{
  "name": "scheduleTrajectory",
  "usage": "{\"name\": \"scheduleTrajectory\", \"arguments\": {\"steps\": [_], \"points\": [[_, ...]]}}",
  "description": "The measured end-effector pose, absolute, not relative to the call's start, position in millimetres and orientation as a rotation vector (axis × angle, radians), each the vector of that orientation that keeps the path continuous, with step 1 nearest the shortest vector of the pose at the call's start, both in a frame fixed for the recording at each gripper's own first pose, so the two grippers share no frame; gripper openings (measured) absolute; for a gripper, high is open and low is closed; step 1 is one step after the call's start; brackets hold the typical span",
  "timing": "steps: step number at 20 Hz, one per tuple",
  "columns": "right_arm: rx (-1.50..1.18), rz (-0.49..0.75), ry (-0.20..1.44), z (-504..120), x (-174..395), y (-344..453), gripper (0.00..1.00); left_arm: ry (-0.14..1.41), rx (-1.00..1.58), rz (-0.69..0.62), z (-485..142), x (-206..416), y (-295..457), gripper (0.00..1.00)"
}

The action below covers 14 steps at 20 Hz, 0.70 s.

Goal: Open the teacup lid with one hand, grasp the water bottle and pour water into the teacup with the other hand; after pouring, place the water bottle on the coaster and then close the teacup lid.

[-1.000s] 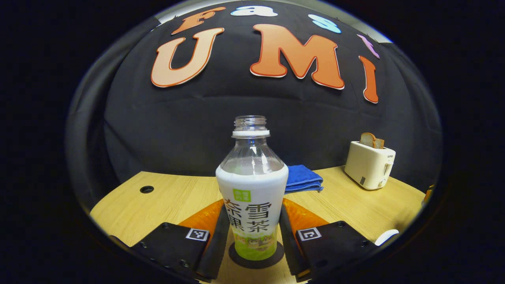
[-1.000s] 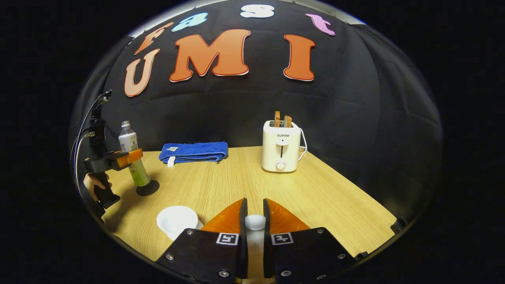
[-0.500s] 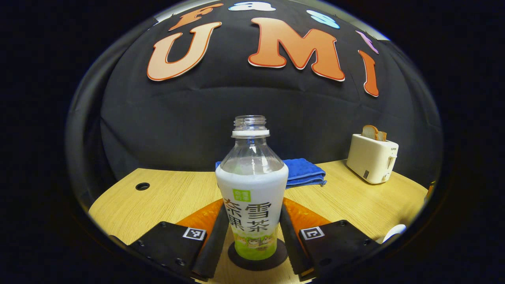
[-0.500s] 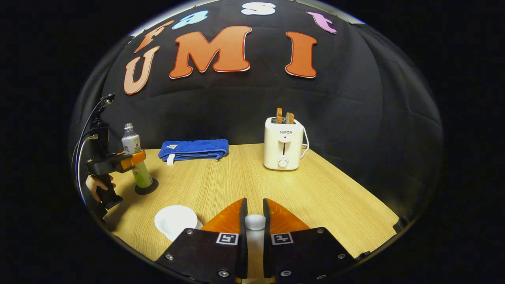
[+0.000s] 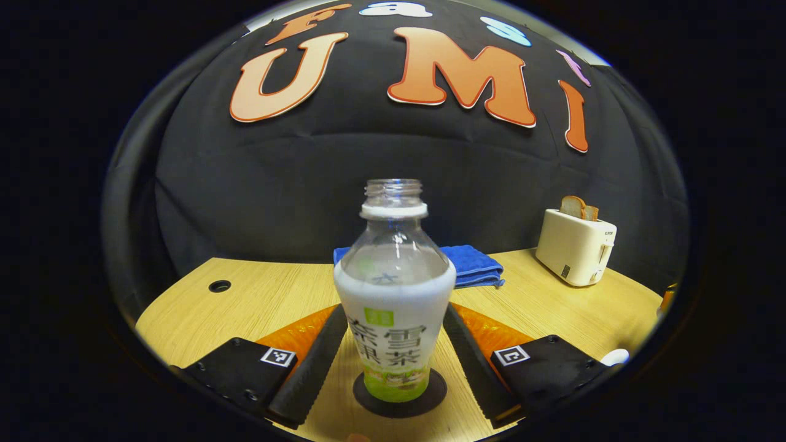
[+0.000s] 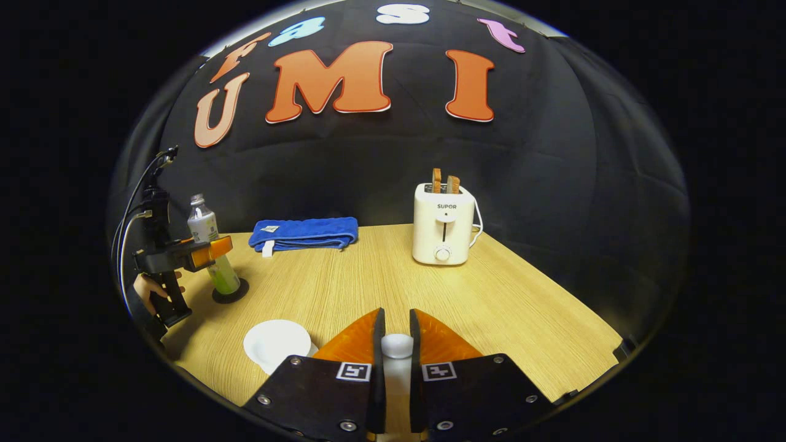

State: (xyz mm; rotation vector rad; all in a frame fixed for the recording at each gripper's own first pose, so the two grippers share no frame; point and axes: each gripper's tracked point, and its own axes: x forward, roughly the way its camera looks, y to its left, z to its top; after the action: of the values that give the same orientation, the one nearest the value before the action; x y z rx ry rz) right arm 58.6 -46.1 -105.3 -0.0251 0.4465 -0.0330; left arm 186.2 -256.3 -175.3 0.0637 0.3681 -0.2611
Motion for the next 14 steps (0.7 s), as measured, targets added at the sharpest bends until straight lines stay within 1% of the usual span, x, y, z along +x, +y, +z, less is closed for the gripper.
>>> {"name": "scheduleTrajectory", "arguments": {"steps": [7,14], "points": [[-0.014,-0.011,0.434,-101.4,59.6,-34.4,0.16,0.398,0.051,-0.285,-179.5,169.4,-257.2,1.0],[-0.011,0.013,0.413,-91.2,58.0,-21.6,0.15,0.386,0.051,-0.294,-172.8,151.7,-253.5,1.0]]}}
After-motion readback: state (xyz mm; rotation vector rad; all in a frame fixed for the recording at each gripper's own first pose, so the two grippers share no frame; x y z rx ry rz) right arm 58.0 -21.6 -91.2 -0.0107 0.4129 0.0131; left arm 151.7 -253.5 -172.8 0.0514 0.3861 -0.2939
